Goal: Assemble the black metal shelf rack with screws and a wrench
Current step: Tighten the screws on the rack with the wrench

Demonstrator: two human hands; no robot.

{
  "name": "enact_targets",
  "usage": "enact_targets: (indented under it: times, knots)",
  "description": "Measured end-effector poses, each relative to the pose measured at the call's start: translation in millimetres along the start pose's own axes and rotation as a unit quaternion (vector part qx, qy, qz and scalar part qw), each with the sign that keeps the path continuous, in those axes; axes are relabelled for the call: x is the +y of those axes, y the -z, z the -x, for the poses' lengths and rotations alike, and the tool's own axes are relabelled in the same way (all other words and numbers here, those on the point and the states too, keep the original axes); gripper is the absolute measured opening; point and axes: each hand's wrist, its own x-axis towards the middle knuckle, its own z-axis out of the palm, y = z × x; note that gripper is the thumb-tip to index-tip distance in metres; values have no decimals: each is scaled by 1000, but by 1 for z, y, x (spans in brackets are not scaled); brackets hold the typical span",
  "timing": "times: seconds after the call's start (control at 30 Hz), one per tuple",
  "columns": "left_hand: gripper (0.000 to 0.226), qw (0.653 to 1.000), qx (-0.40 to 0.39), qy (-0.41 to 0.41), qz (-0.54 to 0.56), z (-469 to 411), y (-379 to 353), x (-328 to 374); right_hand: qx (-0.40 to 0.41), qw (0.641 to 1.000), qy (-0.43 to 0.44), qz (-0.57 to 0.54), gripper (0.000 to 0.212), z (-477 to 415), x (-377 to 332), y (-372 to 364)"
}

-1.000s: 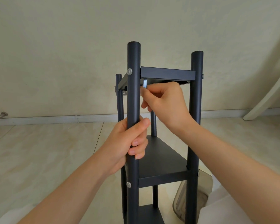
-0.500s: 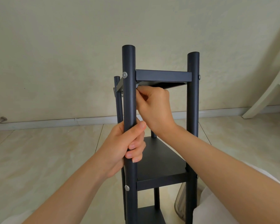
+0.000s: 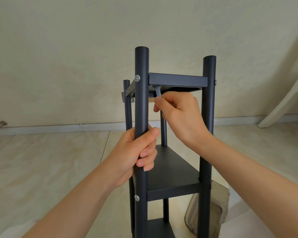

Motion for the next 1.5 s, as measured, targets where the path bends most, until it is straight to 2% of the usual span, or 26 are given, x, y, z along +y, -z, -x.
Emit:
enact_targets:
  times: [0.5, 0.7, 0.83, 1.2, 1.37, 1.5]
  knots:
    - [47, 1000, 5, 7, -15, -1, -4, 2, 3, 1000, 8, -29, 35, -5, -2, 5]
    - [44, 1000, -8, 7, -14, 0, -4, 2, -15, 998, 10, -57, 30, -5, -1, 0]
    - [42, 1000, -7, 6, -10, 1, -3, 2, -11, 996, 6, -84, 39, -7, 1, -6]
    - [41, 1000, -17, 10, -5, 2, -2, 0, 86, 992, 64, -66, 49, -14, 12, -31]
    - [43, 1000, -19, 12, -10, 3, -1, 1, 82, 993, 65, -52, 50, -16, 14, -33]
    - [44, 1000, -14, 14, -14, 3, -1, 2, 45, 996, 69, 34, 49, -14, 15, -29]
